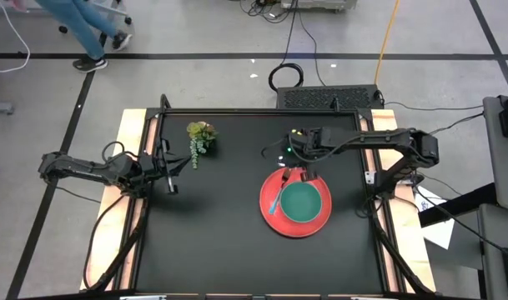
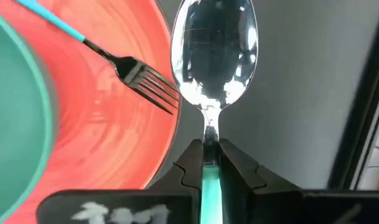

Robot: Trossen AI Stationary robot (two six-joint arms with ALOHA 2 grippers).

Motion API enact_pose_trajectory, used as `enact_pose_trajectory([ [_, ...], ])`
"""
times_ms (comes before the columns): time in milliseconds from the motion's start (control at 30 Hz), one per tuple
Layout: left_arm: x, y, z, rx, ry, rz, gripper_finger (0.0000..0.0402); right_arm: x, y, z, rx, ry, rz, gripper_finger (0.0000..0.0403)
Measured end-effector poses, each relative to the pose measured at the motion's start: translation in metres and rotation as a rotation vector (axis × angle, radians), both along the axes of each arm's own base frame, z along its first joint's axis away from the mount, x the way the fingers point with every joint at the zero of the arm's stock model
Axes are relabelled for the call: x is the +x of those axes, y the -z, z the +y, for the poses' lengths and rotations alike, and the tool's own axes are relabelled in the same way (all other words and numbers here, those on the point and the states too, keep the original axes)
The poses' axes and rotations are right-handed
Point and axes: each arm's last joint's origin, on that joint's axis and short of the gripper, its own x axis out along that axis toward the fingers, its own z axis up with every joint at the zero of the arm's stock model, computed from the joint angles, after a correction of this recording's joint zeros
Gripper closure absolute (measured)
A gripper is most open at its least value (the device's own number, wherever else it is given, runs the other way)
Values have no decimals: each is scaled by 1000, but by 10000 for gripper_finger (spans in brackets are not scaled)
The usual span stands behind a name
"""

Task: Set table place
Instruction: Put the blue spoon into the green bowl

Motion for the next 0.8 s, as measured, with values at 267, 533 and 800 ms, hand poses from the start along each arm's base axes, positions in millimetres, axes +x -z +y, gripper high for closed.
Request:
enact_pose_trajectory([
  [267,0,1,0,-3,1,5,394,2,0,19,-42,-63,24,385],
  [533,0,1,0,-5,2,5,394,2,0,21,-43,-67,29,385],
  [800,0,1,0,-4,2,14,394,-10,2,24,-151,-44,171,385],
])
